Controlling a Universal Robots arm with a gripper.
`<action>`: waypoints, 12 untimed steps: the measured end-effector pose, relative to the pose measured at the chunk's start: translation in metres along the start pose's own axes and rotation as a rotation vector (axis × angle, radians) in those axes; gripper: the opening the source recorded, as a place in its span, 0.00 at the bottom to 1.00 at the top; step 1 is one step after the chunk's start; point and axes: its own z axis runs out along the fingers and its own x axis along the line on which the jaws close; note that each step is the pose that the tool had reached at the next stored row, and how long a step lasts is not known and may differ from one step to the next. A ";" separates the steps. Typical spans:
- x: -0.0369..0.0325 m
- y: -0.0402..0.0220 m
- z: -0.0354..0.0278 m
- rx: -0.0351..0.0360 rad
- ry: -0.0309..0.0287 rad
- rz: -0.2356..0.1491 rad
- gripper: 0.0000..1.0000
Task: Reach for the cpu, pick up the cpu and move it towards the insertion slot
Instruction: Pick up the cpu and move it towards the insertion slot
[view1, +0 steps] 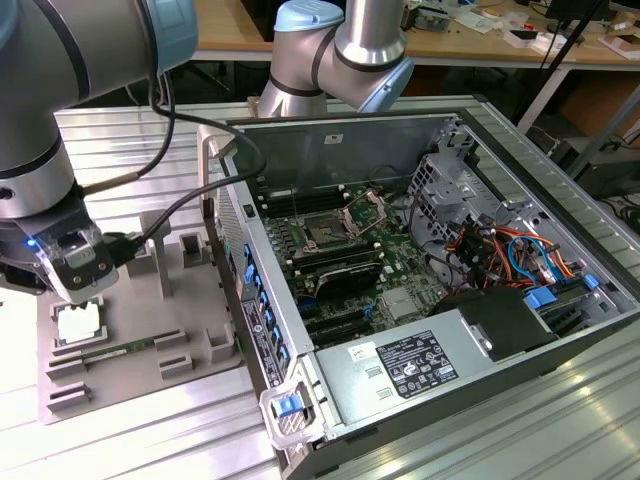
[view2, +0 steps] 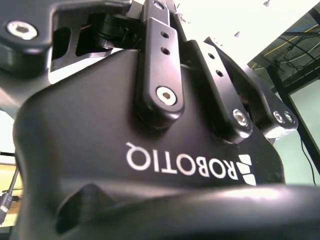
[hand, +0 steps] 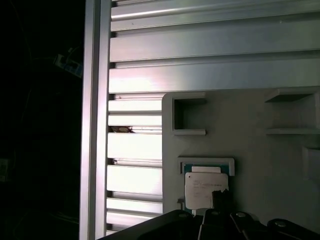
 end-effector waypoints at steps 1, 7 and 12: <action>0.0000 0.0000 0.0004 0.0000 0.0000 0.000 0.11; 0.0000 -0.0001 0.0026 0.0000 -0.0001 0.000 0.11; 0.0000 -0.0002 0.0047 0.0000 0.0000 0.000 0.11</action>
